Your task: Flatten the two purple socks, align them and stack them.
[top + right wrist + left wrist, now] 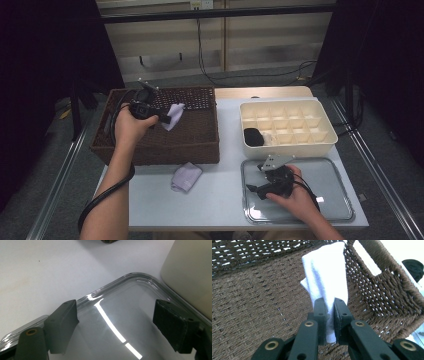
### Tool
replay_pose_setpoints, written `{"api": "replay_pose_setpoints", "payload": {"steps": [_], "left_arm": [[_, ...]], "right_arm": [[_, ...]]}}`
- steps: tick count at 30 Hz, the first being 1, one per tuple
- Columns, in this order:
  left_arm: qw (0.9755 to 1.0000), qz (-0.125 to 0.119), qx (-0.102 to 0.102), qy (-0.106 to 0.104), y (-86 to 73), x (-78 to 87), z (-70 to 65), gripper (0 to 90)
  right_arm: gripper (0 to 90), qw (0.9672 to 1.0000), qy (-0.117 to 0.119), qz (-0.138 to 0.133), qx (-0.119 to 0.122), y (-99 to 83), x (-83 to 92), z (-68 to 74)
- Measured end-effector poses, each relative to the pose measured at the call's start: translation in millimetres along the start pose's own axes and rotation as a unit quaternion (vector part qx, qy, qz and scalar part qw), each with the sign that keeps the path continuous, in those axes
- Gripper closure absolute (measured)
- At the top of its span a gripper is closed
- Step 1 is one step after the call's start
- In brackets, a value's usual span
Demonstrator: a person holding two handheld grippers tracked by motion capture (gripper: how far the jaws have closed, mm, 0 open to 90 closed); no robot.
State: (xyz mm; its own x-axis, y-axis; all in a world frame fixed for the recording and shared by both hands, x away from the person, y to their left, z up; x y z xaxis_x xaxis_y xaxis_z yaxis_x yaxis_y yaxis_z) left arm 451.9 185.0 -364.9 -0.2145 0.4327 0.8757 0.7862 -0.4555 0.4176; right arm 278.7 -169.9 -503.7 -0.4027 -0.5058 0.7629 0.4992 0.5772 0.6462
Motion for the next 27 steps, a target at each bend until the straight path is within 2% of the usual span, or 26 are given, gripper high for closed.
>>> {"api": "replay_pose_setpoints", "payload": {"steps": [7, 13, 18, 21, 27], "left_arm": [[1.0, 0.001, 0.006, -0.007, -4.1, -0.8, 1.1, 82.3], [0.9999, 0.005, -0.003, -0.01, -8.1, 1.7, -3.8, 82.2], [0.9996, 0.005, -0.014, -0.024, -11.7, 6.4, -10.9, 82.3], [0.9995, 0.007, -0.023, -0.021, -14.0, 8.8, -14.9, 82.2], [0.9993, 0.01, -0.028, -0.023, -17.8, 12.1, -22.4, 82.2]], "right_arm": [[19.3, 1.0, 0.0, 0.0, 0.0, -0.1, 0.0, 0.0], [19.3, 1.0, 0.0, 0.0, 0.0, 0.0, 0.0, 0.0], [19.3, 1.0, 0.0, 0.0, 0.0, 0.0, 0.0, 0.0], [19.3, 1.0, 0.0, 0.0, 0.0, 0.0, 0.0, 0.0], [19.5, 1.0, -0.001, -0.001, 0.001, 0.0, 0.0, 0.2]]}}
Point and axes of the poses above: each handheld gripper's, and its own axes: x roughly backward along the jaws, y roughly out of its top, z roughly to its left, the point moved 3 cm from there along -x, roughly forward along the jaws, and after that the axes turned 7 degrees about z, right-handed, at the moved point
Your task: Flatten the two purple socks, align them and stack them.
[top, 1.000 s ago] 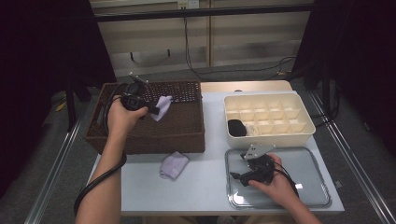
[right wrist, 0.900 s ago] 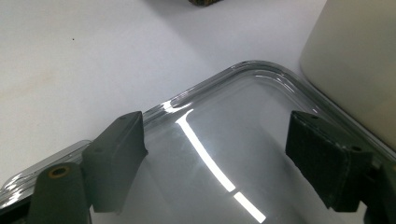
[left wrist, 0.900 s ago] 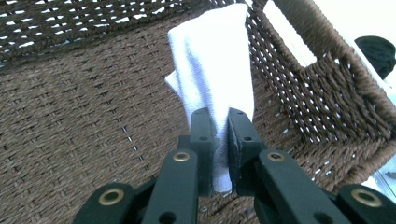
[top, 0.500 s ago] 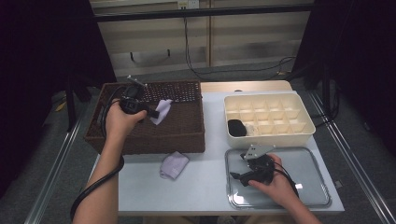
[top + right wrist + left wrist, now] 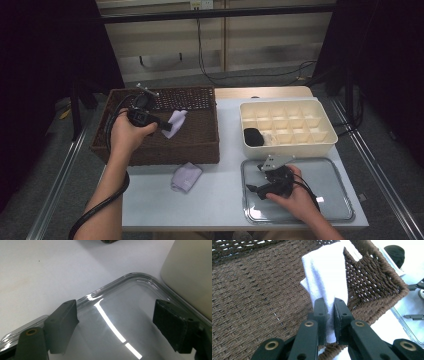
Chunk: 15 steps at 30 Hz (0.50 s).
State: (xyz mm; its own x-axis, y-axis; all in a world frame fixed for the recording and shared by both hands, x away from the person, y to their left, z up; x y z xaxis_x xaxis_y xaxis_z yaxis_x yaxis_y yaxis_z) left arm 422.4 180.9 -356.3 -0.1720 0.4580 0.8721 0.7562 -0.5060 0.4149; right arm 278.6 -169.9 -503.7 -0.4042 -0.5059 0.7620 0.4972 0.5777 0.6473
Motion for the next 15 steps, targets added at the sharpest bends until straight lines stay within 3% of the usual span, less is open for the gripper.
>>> {"api": "replay_pose_setpoints", "payload": {"steps": [5, 15], "left_arm": [[0.9999, -0.002, 0.0, -0.013, -4.6, 1.7, -1.9, 82.2], [0.9998, -0.005, 0.002, -0.018, -11.2, 6.2, -4.8, 82.2]], "right_arm": [[19.4, 1.0, 0.0, 0.001, 0.0, 0.0, 0.0, -0.1], [19.4, 1.0, 0.0, 0.0, 0.0, 0.0, 0.0, -0.1]]}}
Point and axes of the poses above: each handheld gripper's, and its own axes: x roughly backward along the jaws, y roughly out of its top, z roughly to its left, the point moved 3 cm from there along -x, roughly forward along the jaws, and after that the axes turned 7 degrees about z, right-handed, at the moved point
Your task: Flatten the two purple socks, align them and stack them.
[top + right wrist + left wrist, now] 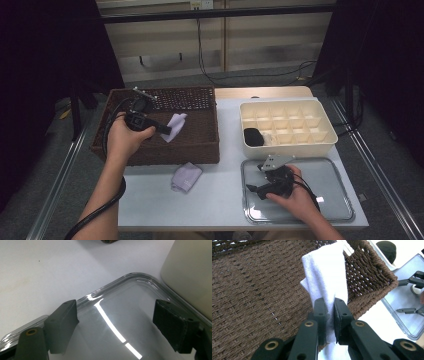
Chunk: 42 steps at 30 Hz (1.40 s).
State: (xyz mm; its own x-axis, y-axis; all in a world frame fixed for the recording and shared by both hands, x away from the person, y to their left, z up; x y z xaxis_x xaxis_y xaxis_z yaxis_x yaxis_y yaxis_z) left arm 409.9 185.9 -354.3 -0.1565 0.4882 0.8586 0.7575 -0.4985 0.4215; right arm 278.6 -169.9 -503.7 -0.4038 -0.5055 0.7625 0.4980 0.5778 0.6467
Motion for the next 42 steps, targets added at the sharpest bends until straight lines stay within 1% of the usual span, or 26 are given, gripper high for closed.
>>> {"api": "replay_pose_setpoints", "payload": {"steps": [2, 6, 8, 13, 15, 18, 19, 20, 22, 24, 28, 29, 31, 32, 33, 34, 36, 39, 42], "left_arm": [[1.0, 0.003, -0.002, -0.002, -1.5, 1.7, -0.6, 82.2], [1.0, -0.001, -0.002, -0.006, -4.9, 4.8, -3.3, 82.1], [1.0, -0.001, -0.005, -0.002, -6.8, 6.0, -5.8, 82.1], [0.9999, -0.003, -0.014, -0.006, -10.6, 8.2, -11.9, 82.0], [0.9999, -0.002, -0.017, -0.001, -12.5, 7.8, -14.5, 81.9], [0.9998, 0.0, -0.02, -0.006, -15.5, 7.4, -17.0, 81.8], [0.9997, 0.0, -0.024, -0.003, -16.3, 7.1, -17.6, 81.8], [0.9997, -0.001, -0.024, -0.004, -17.2, 6.9, -19.1, 81.8], [0.9996, 0.0, -0.028, -0.009, -19.1, 6.2, -22.0, 81.8], [0.9994, 0.002, -0.034, -0.007, -20.7, 5.4, -24.8, 81.6], [0.9992, 0.0, -0.038, -0.011, -23.9, 4.8, -31.3, 81.5], [0.999, 0.0, -0.042, -0.012, -24.8, 4.8, -32.6, 81.5], [0.9989, 0.002, -0.047, -0.009, -26.1, 4.4, -35.3, 81.4], [0.9988, 0.0, -0.047, -0.012, -26.5, 3.9, -36.6, 81.4], [0.9988, 0.001, -0.047, -0.011, -27.1, 3.6, -38.1, 81.4], [0.9986, 0.004, -0.051, -0.014, -27.6, 3.3, -38.9, 81.4], [0.9986, 0.003, -0.052, -0.012, -28.9, 2.5, -40.5, 81.3], [0.9983, 0.007, -0.056, -0.016, -31.7, 1.8, -43.2, 81.3], [0.998, 0.003, -0.06, -0.02, -33.9, 0.8, -45.2, 80.5]], "right_arm": [[19.4, 1.0, 0.0, 0.0, 0.0, 0.0, 0.0, 0.0], [19.4, 1.0, 0.0, 0.0, 0.0, 0.0, 0.0, 0.0], [19.4, 1.0, 0.0, 0.0, 0.0, 0.0, 0.0, 0.0], [19.4, 1.0, 0.0, 0.0, 0.0, 0.0, 0.0, 0.0], [19.4, 1.0, -0.001, 0.001, 0.0, 0.0, 0.0, 0.0], [19.4, 1.0, -0.001, 0.001, 0.0, 0.0, 0.0, 0.0], [19.4, 1.0, -0.001, 0.001, 0.0, 0.0, 0.0, 0.0], [19.4, 1.0, -0.001, 0.001, 0.0, 0.0, 0.0, 0.0], [19.5, 1.0, -0.001, 0.001, 0.0, 0.0, 0.0, 0.0], [19.4, 1.0, -0.001, 0.001, 0.0, 0.0, 0.0, 0.0], [19.4, 1.0, -0.001, 0.001, 0.0, 0.0, 0.0, 0.0], [19.4, 1.0, -0.001, 0.001, 0.0, 0.0, 0.0, 0.0], [19.4, 1.0, -0.001, 0.001, 0.0, 0.0, 0.0, 0.0], [19.4, 1.0, -0.001, 0.001, 0.0, 0.0, 0.0, 0.0], [19.4, 1.0, -0.001, 0.001, 0.0, 0.0, 0.0, 0.0], [19.4, 1.0, -0.001, 0.001, 0.0, 0.0, 0.1, 0.0], [19.4, 1.0, -0.001, 0.001, 0.0, 0.0, 0.0, 0.0], [19.4, 1.0, -0.001, 0.001, 0.0, 0.0, 0.0, 0.0], [19.4, 1.0, -0.001, 0.001, 0.0, 0.0, 0.0, 0.0]]}}
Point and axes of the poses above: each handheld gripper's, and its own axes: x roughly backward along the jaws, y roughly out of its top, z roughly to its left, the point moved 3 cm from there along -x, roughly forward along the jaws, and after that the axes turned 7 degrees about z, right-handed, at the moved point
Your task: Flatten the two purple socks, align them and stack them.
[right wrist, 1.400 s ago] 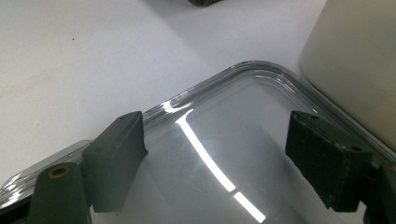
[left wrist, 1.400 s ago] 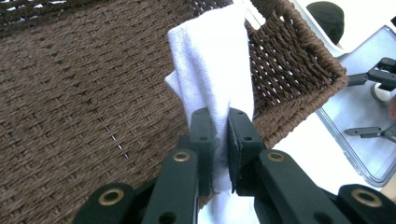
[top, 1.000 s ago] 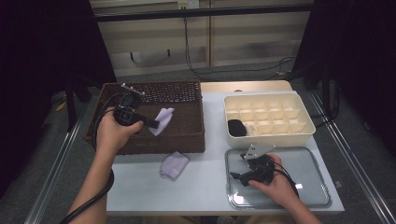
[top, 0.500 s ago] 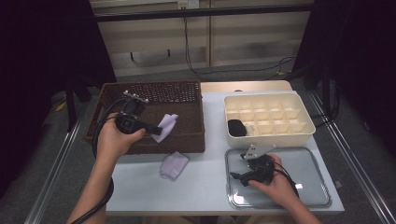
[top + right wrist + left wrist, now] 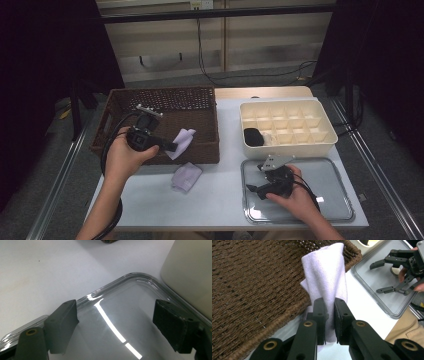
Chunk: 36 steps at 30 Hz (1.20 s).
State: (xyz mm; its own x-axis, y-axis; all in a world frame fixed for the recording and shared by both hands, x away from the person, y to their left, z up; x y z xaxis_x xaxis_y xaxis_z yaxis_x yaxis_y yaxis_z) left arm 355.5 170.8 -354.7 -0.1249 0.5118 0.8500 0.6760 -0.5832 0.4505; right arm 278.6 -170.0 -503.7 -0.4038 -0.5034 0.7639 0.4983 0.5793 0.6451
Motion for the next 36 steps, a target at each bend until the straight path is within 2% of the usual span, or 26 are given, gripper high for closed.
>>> {"api": "replay_pose_setpoints", "payload": {"steps": [1, 8, 11, 14, 16, 19, 28, 29, 30, 31, 32, 33, 36], "left_arm": [[1.0, -0.003, 0.003, 0.0, -0.5, -0.9, -1.3, 80.5], [1.0, 0.003, -0.007, -0.004, -6.8, -8.0, -8.2, 80.5], [1.0, 0.0, -0.004, -0.008, -9.6, -12.1, -11.6, 80.5], [0.9998, 0.004, -0.014, -0.014, -11.9, -16.1, -14.7, 80.5], [0.9998, 0.002, -0.01, -0.016, -12.3, -19.0, -18.4, 80.4], [0.9995, 0.008, -0.025, -0.017, -12.3, -22.9, -22.7, 80.3], [0.9989, 0.012, -0.038, -0.025, -15.1, -36.6, -34.6, 80.0], [0.999, 0.008, -0.034, -0.029, -15.4, -38.1, -36.4, 79.7], [0.9992, 0.002, -0.029, -0.028, -15.7, -39.6, -38.4, 78.5], [0.999, 0.001, -0.037, -0.026, -15.9, -40.4, -38.8, 75.7], [0.9992, -0.007, -0.034, -0.02, -15.8, -41.7, -39.8, 69.9], [0.999, -0.01, -0.041, -0.016, -15.7, -41.6, -39.3, 63.3], [0.9988, -0.017, -0.046, -0.009, -15.2, -40.7, -37.9, 53.2]], "right_arm": [[19.4, 1.0, 0.0, 0.0, 0.0, 0.0, 0.0, 0.0], [19.4, 1.0, -0.001, -0.001, 0.0, 0.0, -0.1, 0.0], [19.5, 1.0, -0.001, 0.0, 0.001, 0.0, 0.0, 0.0], [19.5, 1.0, -0.001, 0.0, 0.0, 0.0, 0.0, 0.1], [19.4, 1.0, 0.0, 0.0, 0.0, 0.0, 0.0, 0.1], [19.5, 1.0, -0.001, 0.0, 0.0, 0.0, 0.0, 0.0], [19.4, 1.0, -0.001, 0.0, 0.001, 0.0, 0.0, 0.0], [19.4, 1.0, -0.001, -0.001, 0.0, 0.0, 0.0, 0.1], [19.4, 1.0, -0.001, -0.001, 0.001, 0.0, -0.1, 0.0], [19.4, 1.0, -0.001, -0.001, 0.001, 0.0, -0.1, 0.0], [19.5, 1.0, -0.001, -0.001, 0.001, 0.0, -0.1, 0.0], [19.4, 1.0, -0.001, 0.0, 0.0, 0.0, 0.0, 0.1], [19.5, 1.0, -0.001, -0.001, 0.001, 0.0, -0.1, 0.0]]}}
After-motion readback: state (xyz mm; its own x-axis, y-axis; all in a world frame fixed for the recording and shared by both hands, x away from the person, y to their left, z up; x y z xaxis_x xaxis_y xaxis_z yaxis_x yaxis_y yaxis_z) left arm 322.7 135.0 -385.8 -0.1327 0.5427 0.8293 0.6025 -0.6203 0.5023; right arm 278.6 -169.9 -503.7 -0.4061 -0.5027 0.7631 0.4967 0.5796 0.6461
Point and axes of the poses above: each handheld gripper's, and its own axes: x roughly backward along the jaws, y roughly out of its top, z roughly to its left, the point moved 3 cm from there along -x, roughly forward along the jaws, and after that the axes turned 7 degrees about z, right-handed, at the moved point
